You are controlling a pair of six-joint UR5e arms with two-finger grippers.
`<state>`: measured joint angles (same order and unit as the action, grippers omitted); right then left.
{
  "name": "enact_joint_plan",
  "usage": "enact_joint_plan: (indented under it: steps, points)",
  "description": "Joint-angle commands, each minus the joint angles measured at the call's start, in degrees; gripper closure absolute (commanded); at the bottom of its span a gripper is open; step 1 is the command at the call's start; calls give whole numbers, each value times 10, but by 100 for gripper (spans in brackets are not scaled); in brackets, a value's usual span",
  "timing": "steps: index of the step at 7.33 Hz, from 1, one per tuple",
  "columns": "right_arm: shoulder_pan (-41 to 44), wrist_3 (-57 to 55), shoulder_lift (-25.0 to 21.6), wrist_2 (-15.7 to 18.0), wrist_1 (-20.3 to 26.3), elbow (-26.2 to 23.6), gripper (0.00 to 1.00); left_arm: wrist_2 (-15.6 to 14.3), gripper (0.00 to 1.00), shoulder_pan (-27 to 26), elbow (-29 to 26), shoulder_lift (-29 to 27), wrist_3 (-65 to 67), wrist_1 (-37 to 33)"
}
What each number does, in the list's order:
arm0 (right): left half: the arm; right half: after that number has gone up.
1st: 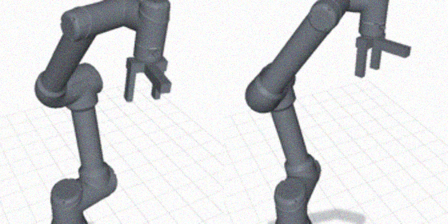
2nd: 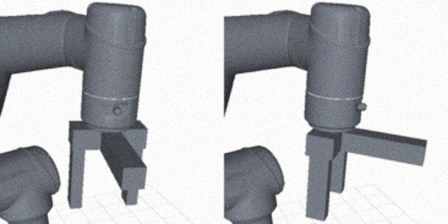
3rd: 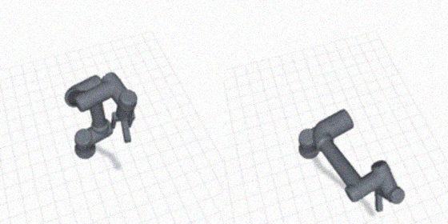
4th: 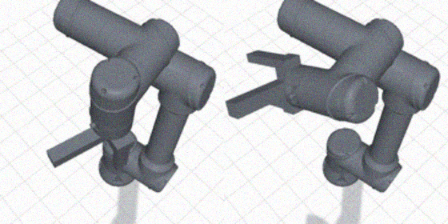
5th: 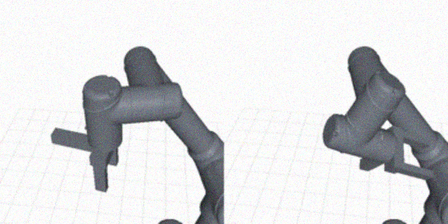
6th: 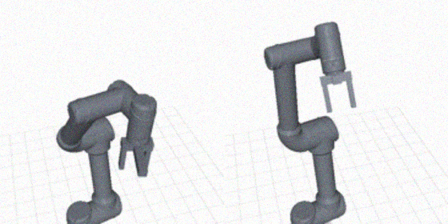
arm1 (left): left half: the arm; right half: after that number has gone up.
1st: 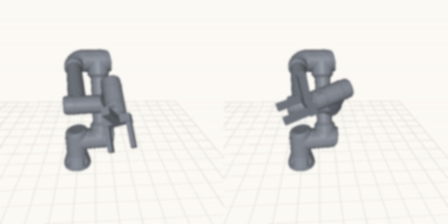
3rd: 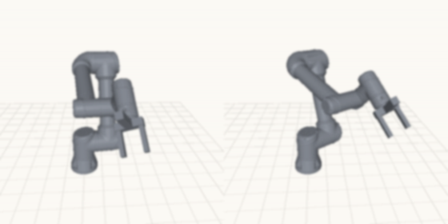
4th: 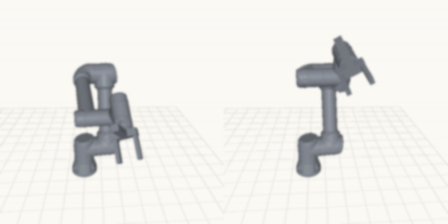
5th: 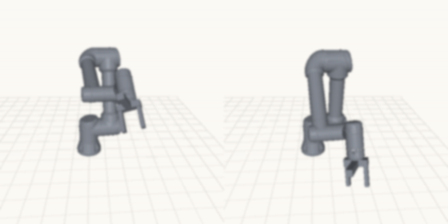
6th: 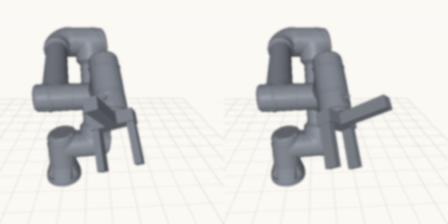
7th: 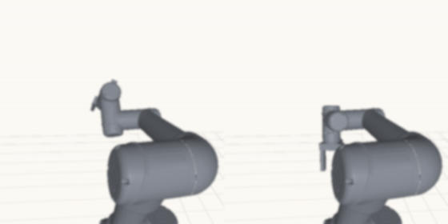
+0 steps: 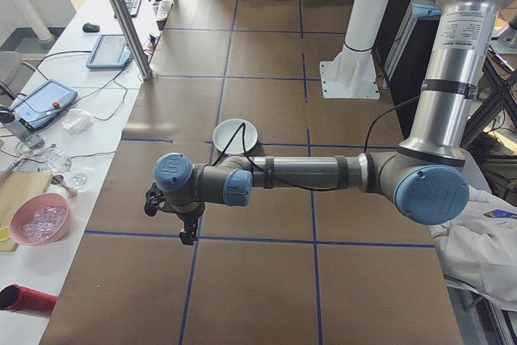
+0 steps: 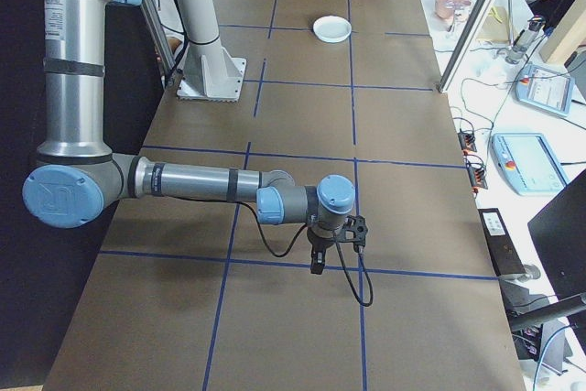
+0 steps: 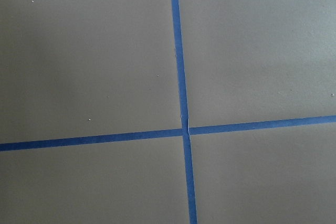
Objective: Stack plate in center
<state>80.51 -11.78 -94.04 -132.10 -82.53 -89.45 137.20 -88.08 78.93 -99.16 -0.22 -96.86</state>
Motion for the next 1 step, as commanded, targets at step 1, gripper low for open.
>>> enact_joint_plan:
  steps: [1]
  points:
    - [0, 0, 0, 0, 0, 0, 0, 0, 0, 0, 1, -1, 0, 0]
